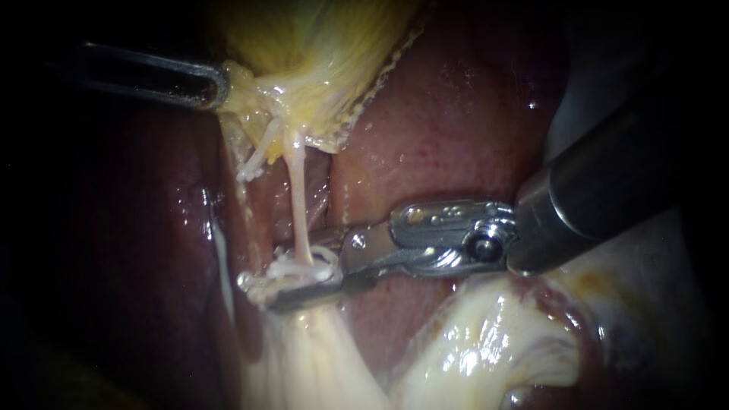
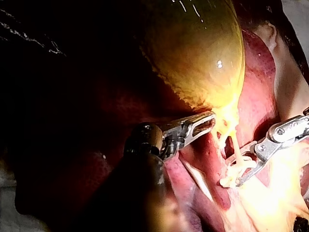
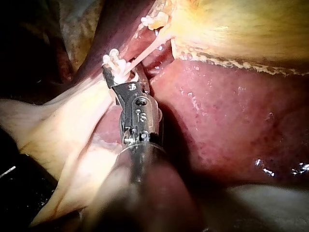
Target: Clipping second clip right tube
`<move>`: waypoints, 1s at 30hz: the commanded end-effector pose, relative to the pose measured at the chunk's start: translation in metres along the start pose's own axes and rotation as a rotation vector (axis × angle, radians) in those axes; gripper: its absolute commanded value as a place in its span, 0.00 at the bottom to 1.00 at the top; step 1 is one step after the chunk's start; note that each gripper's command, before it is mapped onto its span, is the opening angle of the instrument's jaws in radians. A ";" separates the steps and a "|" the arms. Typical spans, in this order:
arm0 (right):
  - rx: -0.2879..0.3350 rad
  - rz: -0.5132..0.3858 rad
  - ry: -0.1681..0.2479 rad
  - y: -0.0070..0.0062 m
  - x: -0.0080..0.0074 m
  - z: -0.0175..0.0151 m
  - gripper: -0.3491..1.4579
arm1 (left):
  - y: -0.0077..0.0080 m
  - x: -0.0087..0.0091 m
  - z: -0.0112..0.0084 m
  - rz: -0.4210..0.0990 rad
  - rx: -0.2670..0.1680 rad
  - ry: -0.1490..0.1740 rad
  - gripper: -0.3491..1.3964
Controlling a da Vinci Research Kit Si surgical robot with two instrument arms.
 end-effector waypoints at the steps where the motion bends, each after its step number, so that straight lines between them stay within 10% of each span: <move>1: 0.000 0.000 0.000 0.0000 0.0000 -0.0001 0.35 | 0.0000 0.0000 0.0000 0.000 0.000 0.000 0.00; 19: 0.058 0.094 0.105 0.0000 0.0012 -0.0075 0.47 | 0.0000 0.0001 -0.0003 0.001 0.000 0.003 0.00; 30: 0.181 0.242 0.183 0.0003 0.0020 -0.0059 0.47 | 0.0000 0.0001 -0.0003 0.001 0.000 0.003 0.00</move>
